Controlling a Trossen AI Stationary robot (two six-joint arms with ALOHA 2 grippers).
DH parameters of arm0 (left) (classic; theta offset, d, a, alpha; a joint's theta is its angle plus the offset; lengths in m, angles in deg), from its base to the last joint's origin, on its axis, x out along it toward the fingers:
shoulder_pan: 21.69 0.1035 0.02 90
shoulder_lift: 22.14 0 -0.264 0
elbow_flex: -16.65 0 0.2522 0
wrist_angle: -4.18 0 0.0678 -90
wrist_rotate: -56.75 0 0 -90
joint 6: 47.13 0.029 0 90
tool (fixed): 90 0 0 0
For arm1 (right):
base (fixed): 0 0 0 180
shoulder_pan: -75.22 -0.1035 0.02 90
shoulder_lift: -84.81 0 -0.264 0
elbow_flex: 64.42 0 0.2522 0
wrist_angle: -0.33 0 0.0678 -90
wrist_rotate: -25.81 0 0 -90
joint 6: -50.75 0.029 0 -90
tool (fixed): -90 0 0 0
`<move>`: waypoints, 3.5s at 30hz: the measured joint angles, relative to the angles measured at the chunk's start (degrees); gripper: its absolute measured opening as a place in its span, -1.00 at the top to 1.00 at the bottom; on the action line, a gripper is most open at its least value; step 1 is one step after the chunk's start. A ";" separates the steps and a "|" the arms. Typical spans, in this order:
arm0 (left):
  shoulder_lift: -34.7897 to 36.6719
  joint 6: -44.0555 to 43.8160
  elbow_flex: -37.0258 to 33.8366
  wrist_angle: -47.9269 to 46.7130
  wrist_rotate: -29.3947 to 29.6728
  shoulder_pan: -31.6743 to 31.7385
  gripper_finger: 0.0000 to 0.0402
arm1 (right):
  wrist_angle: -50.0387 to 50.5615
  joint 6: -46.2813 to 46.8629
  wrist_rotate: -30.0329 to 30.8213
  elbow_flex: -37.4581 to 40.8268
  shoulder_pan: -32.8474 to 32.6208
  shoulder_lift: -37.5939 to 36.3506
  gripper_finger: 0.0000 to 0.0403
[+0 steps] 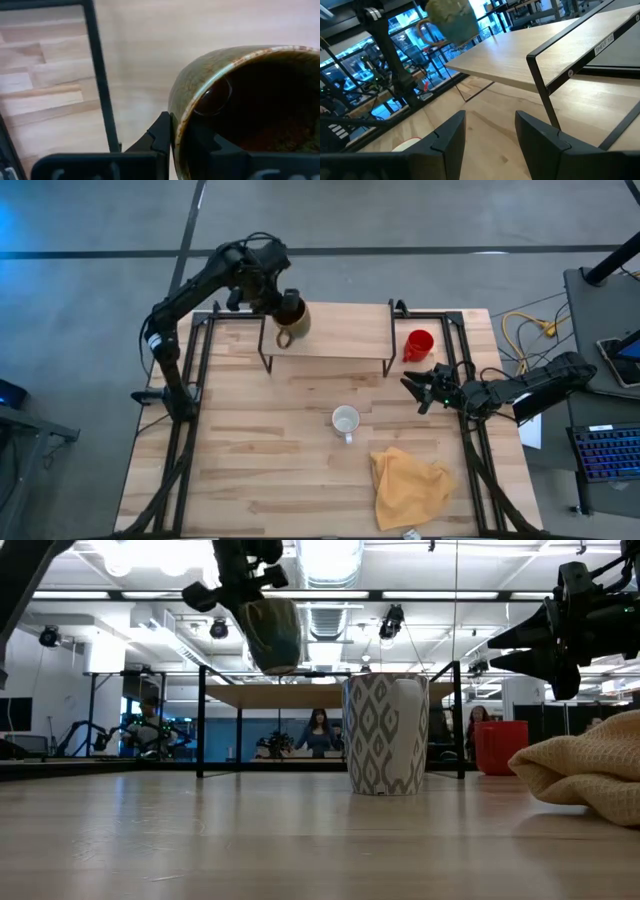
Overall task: Stack small to large cups/mugs on shelf
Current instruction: Put the brown mug on the shelf
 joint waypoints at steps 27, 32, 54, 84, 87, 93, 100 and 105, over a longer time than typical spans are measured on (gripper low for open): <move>0.86 -15.29 -0.14 -0.38 5.76 0.73 0.94 | 4.00 -0.02 -0.06 0.00 0.00 0.02 0.18; 0.75 -15.82 -1.26 -0.31 6.14 -0.73 0.94 | 4.00 -0.04 -0.07 -0.01 0.00 0.02 0.18; 4.04 -19.04 -9.06 -0.34 9.05 -2.83 0.94 | 3.93 -0.02 -0.37 0.00 0.00 0.00 0.18; 3.37 -16.12 -9.09 3.24 8.83 -2.92 0.78 | 4.39 -0.02 -0.48 -0.01 -0.01 0.00 0.18; 3.42 -15.98 -9.11 2.82 8.24 -2.92 0.78 | 4.39 -0.02 -0.50 -0.02 0.00 0.00 0.18; 3.48 -15.39 -9.15 0.20 8.05 -2.92 0.77 | 4.39 -0.16 -0.50 -0.01 0.00 0.00 0.18; 3.48 -15.69 -9.15 0.79 8.64 -2.93 0.77 | 4.41 -0.17 -0.50 0.00 0.00 0.00 0.18; 3.48 -15.87 -9.30 0.95 9.06 -2.97 0.77 | 4.42 -0.17 -0.50 0.00 0.00 0.02 0.18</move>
